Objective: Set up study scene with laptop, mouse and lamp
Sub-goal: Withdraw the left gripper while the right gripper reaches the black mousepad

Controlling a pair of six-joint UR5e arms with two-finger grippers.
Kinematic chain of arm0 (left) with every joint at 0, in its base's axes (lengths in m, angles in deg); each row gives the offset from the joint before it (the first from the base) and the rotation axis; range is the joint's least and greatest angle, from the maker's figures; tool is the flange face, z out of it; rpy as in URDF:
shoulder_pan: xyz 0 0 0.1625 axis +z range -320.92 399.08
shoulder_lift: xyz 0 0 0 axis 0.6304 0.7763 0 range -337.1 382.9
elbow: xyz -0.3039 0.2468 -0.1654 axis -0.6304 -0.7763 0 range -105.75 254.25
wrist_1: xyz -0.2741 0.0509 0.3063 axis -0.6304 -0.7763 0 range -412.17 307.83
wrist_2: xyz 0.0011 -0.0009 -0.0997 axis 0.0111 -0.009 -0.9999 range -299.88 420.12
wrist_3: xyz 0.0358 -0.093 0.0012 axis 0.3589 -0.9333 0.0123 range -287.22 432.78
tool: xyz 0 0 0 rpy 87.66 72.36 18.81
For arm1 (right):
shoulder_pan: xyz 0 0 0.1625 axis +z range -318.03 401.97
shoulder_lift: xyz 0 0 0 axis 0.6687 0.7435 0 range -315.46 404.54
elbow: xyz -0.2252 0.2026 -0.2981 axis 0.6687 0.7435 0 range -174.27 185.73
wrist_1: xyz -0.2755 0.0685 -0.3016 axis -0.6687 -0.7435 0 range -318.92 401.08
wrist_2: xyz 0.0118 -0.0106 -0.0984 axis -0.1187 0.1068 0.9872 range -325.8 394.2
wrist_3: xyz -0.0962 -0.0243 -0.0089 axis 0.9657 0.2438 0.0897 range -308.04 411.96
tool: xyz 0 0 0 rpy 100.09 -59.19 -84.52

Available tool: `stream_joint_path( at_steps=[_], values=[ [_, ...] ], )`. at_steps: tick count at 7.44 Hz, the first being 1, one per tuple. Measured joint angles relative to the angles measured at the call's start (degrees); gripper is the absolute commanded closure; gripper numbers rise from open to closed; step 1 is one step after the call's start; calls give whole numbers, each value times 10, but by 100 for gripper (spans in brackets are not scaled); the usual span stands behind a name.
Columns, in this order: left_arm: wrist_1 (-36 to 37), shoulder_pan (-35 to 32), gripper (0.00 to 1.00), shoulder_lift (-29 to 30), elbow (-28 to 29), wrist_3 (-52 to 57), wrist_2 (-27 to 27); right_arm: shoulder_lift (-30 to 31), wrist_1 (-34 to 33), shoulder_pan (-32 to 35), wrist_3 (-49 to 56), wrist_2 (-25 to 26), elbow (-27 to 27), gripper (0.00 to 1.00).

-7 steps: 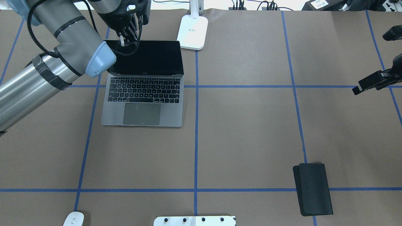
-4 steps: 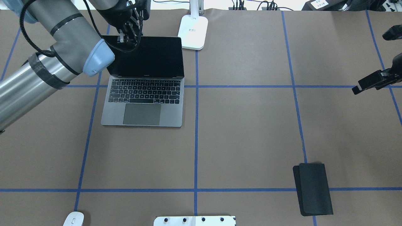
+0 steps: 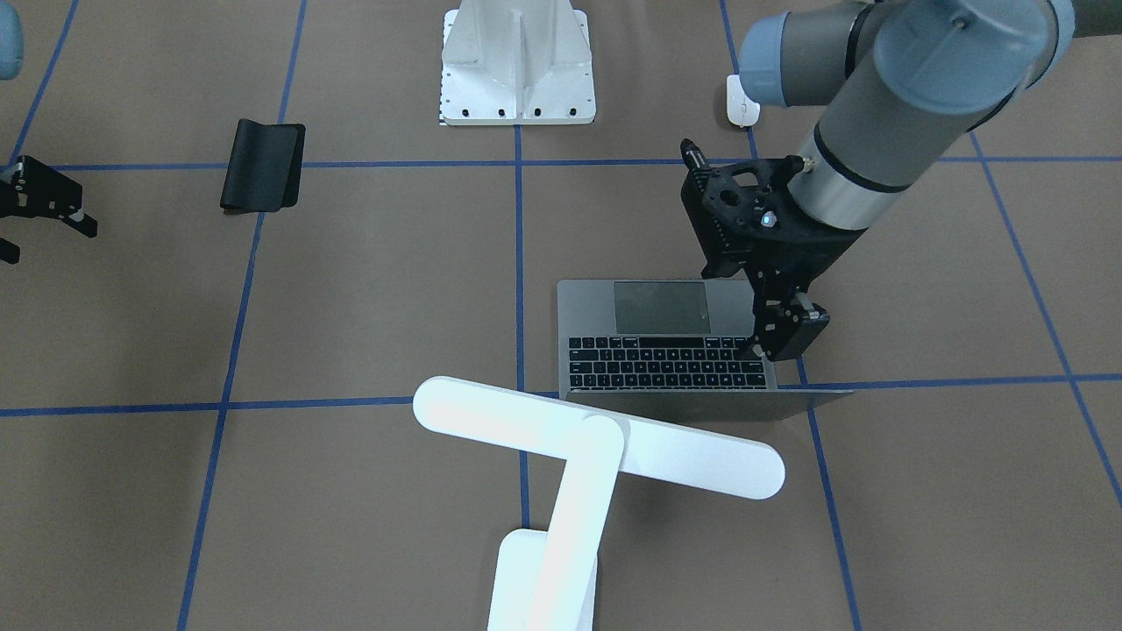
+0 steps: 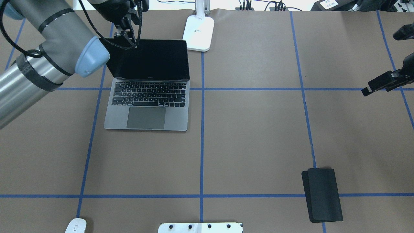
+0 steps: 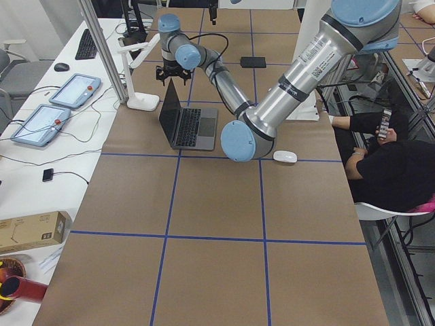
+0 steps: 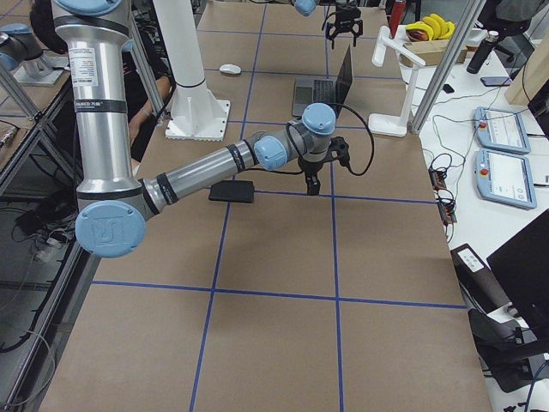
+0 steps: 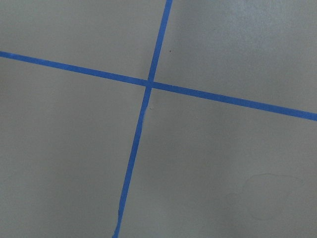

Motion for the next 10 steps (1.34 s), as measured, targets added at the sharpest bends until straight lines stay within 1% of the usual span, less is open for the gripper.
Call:
stream_joint_path(
  at_steps=[1,2,3,4,5,6,7,8,9,10],
  values=[
    [24,0,0,-40,-49,-91,-2,3,1,-32,-46,-9,-11,0],
    [35,0,0,-83,-87,-174,-8,3,4,-77,-103,-2,-28,1],
    [39,0,0,-129,-124,-251,-16,3,12,-126,-164,18,-47,1],
    [39,1,0,-177,-164,-344,-22,13,42,-167,-218,38,-60,1],
    [39,4,0,-214,-198,-434,-25,46,111,-193,-262,46,-64,1],
    [35,13,0,-251,-227,-517,-25,96,205,-222,-312,56,-64,1],
    [19,34,0,-280,-240,-578,-21,133,265,-256,-347,76,-63,1],
    [-10,66,0,-305,-246,-635,-8,153,291,-293,-366,110,-62,1],
    [-45,97,0,-325,-251,-686,9,164,300,-321,-377,138,-62,1],
    [-64,112,0,-339,-260,-710,16,172,303,-337,-382,149,-61,1]
  ],
)
